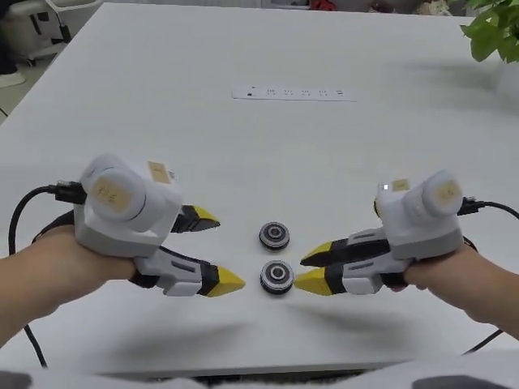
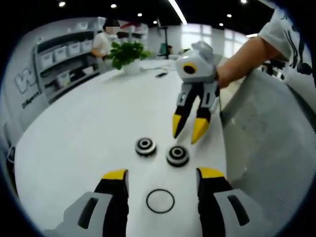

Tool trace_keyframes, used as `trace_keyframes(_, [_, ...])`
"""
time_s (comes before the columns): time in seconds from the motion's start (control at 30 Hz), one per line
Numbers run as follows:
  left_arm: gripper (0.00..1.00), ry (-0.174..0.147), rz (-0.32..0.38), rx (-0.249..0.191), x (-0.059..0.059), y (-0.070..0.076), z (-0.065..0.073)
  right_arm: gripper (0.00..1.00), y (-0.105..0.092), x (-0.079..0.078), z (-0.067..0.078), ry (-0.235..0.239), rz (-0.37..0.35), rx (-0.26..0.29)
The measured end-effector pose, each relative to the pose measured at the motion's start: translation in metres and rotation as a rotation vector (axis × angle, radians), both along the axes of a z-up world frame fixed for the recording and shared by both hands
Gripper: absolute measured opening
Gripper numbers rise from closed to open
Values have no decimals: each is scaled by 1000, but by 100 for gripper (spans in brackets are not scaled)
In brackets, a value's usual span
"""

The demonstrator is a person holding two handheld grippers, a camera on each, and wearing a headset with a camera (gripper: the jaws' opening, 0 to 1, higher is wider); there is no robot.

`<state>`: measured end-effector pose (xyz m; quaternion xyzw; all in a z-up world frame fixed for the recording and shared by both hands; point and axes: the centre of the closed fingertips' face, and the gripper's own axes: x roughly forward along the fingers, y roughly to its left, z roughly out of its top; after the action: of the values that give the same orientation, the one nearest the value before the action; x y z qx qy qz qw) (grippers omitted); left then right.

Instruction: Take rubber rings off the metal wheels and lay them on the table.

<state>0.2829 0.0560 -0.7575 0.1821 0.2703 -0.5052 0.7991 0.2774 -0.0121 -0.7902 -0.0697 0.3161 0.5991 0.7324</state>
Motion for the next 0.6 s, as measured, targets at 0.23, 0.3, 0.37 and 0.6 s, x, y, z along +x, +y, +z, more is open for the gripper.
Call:
trace_keyframes(0.23, [53,7,-17,5,-1,-5,-3,20,2,-3,-4,-12,23,-17])
trace_keyframes(0.3, [53,8,-17,6,-1,-5,-5,20,2,-4,-5,-13,29,-21])
trace_keyframes(0.37, [53,11,-18,7,-1,-6,-6,20,3,-4,-5,-16,34,-26])
trace_keyframes(0.6, [51,18,-31,12,-3,-10,-9,20,4,-5,-8,-23,42,-35])
